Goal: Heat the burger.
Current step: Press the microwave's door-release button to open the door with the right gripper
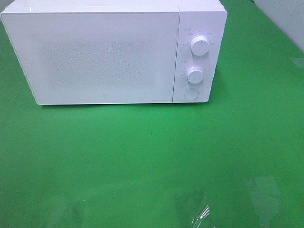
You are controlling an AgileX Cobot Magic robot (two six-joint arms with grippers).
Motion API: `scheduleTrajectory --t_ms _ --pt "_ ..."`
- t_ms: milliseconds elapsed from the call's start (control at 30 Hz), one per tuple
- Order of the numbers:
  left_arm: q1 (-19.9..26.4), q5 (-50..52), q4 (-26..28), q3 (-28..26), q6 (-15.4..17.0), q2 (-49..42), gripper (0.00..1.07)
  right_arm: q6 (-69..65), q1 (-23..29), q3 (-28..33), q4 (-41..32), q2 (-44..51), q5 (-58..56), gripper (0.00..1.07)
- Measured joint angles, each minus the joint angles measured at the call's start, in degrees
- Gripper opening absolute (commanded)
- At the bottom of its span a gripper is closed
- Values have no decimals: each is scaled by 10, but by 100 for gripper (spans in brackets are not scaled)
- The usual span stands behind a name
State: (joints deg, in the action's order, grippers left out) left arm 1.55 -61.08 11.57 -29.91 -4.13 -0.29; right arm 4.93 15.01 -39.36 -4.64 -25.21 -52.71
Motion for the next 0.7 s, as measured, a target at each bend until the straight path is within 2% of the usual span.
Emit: scheduleTrajectory --t_ms 33,67,200,567,700 --pt "0 0 0 0 0 0 87 0 0 0 0 0 0 76" --pt "0 0 0 0 0 0 87 0 -32 0 3 32 -3 76" --pt "0 0 0 0 0 0 87 0 -65 6 10 90 -1 76" --pt "0 0 0 0 0 0 87 -1 -115 85 11 233 2 76" --pt "0 0 0 0 0 0 87 -1 -118 96 11 254 3 76"
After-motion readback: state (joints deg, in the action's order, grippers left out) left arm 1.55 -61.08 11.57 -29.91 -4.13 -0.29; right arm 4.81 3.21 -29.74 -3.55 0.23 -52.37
